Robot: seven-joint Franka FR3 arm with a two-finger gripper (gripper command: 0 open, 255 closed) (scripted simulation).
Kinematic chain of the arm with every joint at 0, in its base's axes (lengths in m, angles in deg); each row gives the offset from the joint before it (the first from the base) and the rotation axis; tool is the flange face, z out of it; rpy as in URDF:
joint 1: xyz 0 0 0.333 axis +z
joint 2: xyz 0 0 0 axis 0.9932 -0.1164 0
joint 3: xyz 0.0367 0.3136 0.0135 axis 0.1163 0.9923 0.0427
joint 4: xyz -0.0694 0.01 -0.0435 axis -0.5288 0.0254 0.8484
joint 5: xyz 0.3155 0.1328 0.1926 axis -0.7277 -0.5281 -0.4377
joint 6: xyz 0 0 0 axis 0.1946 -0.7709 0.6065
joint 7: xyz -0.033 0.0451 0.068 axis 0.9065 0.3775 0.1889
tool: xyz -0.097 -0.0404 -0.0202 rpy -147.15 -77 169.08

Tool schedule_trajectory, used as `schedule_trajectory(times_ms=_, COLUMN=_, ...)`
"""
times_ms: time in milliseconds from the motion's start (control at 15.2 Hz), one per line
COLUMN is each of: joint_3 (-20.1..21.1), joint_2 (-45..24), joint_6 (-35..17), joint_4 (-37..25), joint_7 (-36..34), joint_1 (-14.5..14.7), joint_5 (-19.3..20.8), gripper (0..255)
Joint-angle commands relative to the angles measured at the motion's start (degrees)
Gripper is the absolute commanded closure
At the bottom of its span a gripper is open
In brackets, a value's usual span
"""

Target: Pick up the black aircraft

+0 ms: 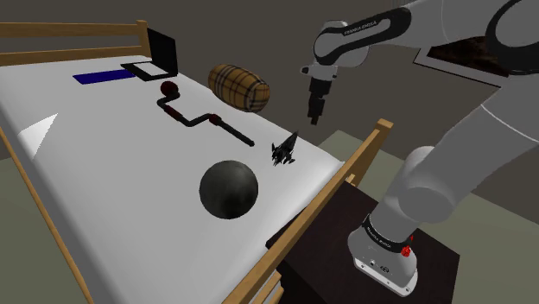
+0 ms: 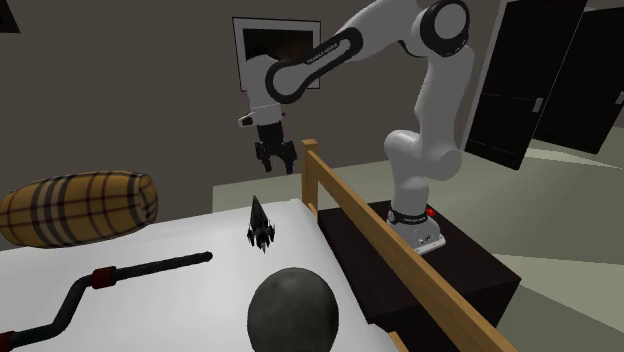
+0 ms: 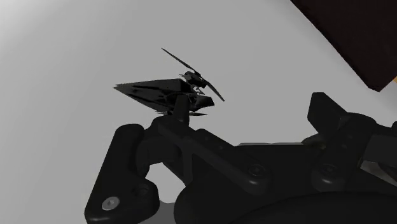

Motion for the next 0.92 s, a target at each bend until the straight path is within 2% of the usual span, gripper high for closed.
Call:
schedule_trajectory(times_ms=0, joint_3=-1.4, joint_2=-5.0, joint_6=-2.3, joint_4=-1.5, joint_7=5.6, joint_1=0.9, joint_5=-2.0, gripper=0)
schedule_trajectory(times_ms=330, joint_3=-2.2, joint_2=-18.1, joint_6=-6.2, joint_4=-7.1, joint_7=18.9, joint_1=1.4, joint_5=-8.7, gripper=0)
schedule_trajectory(times_ms=660, joint_3=0.4, joint_2=-30.6, joint_6=-8.0, joint_4=-14.4, joint_7=30.3, joint_1=-0.4, joint_5=-14.7, gripper=0)
schedule_trajectory(times_ms=858, joint_3=0.8, joint_2=-31.8, joint_6=-9.2, joint_4=-14.1, joint_7=30.8, joint_1=-0.7, joint_5=-15.3, gripper=0)
